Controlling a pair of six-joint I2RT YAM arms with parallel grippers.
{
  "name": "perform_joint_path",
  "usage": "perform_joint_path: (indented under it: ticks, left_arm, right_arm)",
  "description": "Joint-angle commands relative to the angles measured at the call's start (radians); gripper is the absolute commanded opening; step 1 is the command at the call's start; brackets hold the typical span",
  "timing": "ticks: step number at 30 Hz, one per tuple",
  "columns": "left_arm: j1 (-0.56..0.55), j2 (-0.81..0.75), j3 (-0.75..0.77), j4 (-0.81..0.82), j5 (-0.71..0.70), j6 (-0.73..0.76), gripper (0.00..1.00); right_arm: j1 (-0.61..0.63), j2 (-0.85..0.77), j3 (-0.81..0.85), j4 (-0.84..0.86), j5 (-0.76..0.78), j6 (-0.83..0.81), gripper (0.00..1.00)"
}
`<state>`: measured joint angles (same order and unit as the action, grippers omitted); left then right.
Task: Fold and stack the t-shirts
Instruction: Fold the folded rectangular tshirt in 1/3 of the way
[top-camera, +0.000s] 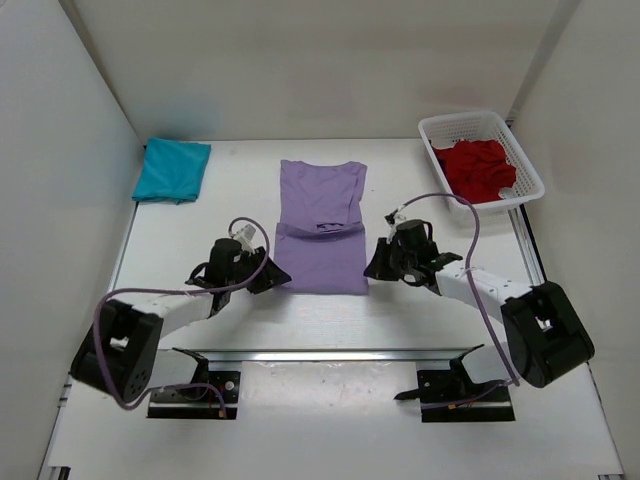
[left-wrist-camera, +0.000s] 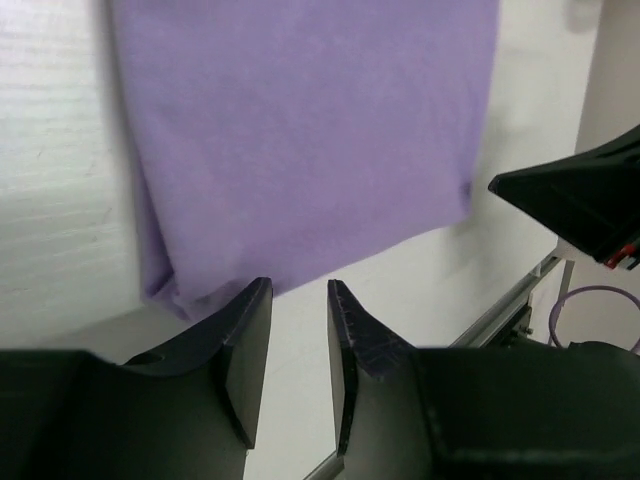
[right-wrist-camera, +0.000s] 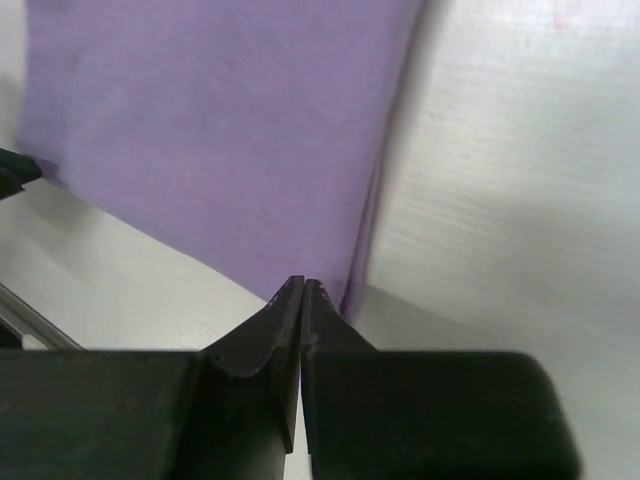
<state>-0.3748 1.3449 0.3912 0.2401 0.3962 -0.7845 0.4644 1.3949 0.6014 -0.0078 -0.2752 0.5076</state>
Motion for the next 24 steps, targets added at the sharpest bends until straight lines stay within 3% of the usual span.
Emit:
perform_joint_path:
  ticks: [1, 7, 13, 16, 20, 24]
  left_arm:
    - [-0.003, -0.119, 0.009, -0.08, -0.052, 0.047, 0.41]
    - [0.03, -0.187, -0.029, -0.136, -0.043, 0.09, 0.42]
    - [0.045, -0.222, -0.078, -0.159, -0.052, 0.131, 0.45]
    - [0.065, -0.256, -0.103, -0.163, -0.056, 0.139, 0.38]
    - [0.08, -0.262, -0.104, -0.165, -0.06, 0.157, 0.34]
    - [0.07, -0.213, -0.084, -0.15, -0.059, 0.156, 0.31]
  right_arm:
    - [0.013, -0.054, 0.098, -0.028, 0.011, -0.029, 0.0]
    - [0.105, 0.159, 0.296, -0.001, -0.059, -0.069, 0.0]
    - [0.068, 0.426, 0.515, 0.075, -0.139, -0.066, 0.0]
    - [0.013, 0.556, 0.61, 0.107, -0.185, -0.02, 0.0]
    - [-0.036, 0.638, 0.679, 0.111, -0.219, 0.025, 0.0]
    - [-0.043, 0.58, 0.631, 0.109, -0.223, 0.034, 0.01]
